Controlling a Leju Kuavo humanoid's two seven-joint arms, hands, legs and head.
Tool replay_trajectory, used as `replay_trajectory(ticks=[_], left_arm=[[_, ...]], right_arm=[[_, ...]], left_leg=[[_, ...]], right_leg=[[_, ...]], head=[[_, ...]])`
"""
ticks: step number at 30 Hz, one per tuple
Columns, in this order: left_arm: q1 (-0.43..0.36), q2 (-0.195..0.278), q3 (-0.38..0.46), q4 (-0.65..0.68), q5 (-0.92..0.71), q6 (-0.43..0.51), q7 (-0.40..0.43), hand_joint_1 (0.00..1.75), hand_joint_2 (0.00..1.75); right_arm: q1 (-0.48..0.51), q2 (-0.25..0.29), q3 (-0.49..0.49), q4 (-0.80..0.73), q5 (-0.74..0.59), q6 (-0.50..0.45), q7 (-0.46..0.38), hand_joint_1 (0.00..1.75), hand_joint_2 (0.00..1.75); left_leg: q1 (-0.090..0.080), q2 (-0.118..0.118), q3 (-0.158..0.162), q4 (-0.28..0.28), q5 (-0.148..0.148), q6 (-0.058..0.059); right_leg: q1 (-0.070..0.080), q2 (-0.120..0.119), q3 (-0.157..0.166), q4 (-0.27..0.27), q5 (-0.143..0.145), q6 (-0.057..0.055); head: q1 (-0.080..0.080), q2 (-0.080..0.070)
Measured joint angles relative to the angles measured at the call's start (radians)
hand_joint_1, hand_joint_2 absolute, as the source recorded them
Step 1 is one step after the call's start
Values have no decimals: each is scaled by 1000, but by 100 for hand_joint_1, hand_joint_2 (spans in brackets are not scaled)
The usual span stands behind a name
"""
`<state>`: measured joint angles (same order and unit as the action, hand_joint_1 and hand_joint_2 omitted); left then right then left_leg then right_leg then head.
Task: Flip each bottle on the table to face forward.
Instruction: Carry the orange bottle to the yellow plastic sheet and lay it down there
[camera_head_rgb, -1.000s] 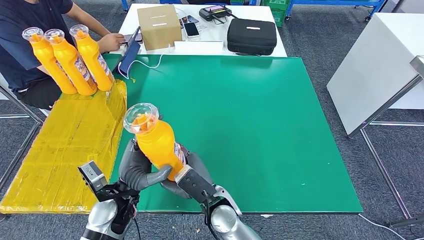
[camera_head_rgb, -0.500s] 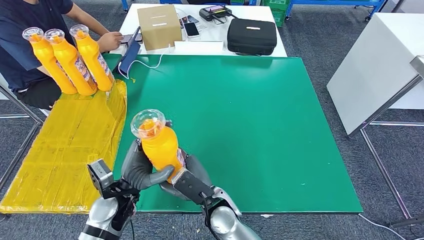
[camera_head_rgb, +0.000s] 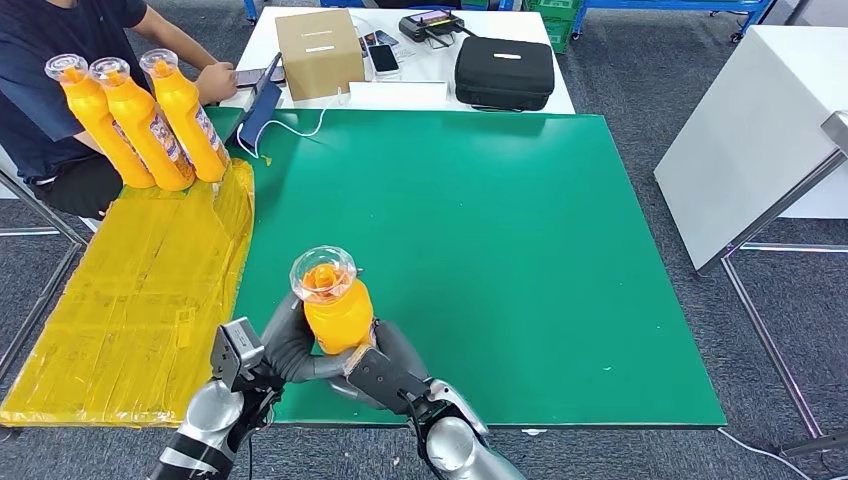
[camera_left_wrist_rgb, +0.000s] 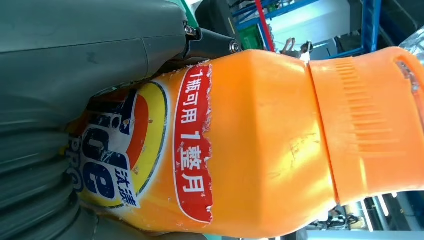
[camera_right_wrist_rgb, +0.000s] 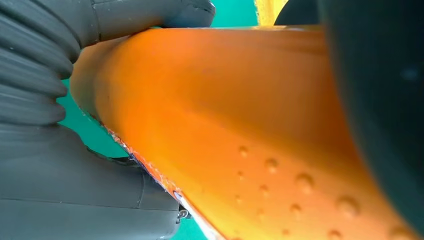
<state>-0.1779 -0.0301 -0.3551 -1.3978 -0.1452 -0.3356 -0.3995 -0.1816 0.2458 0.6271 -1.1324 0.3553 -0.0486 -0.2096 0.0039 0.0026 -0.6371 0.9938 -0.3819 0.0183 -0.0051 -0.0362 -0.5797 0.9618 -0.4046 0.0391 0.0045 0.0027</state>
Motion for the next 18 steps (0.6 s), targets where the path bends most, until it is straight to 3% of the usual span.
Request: replay_trajectory(ticks=[2, 6, 10, 13, 18], left_arm=[[-1, 4, -4, 5, -1, 2, -1, 175, 175], [-2, 11, -8, 7, -68, 64, -4, 175, 175], [-6, 22, -3, 7, -267, 245, 39, 175, 175], [-20, 41, 36, 9, -402, 366, 82, 175, 175], [-26, 64, 147, 16, -520, 469, 88, 175, 175]], right_arm=[[0, -2, 0, 1, 4, 1, 1, 170, 175], [-4, -9, -2, 1, 39, -27, 8, 0, 175], [-14, -34, -16, -44, 78, -52, 30, 0, 0], [-16, -68, -40, -115, 98, -47, 41, 0, 0], [-5, -134, -93, -244, 115, -34, 42, 0, 0]], left_leg=[[0, 0, 0, 0, 0, 0], [0, 0, 0, 0, 0, 0], [0, 0, 0, 0, 0, 0], [0, 1, 0, 0, 1, 0], [0, 2, 0, 0, 2, -1]], right_leg=[[0, 0, 0, 0, 0, 0], [0, 0, 0, 0, 0, 0], [0, 0, -1, 0, 0, 0], [0, 0, -2, 0, 2, -1], [0, 0, -2, 0, 2, -1]], head=[[0, 0], [0, 0], [0, 0], [0, 0], [0, 0]])
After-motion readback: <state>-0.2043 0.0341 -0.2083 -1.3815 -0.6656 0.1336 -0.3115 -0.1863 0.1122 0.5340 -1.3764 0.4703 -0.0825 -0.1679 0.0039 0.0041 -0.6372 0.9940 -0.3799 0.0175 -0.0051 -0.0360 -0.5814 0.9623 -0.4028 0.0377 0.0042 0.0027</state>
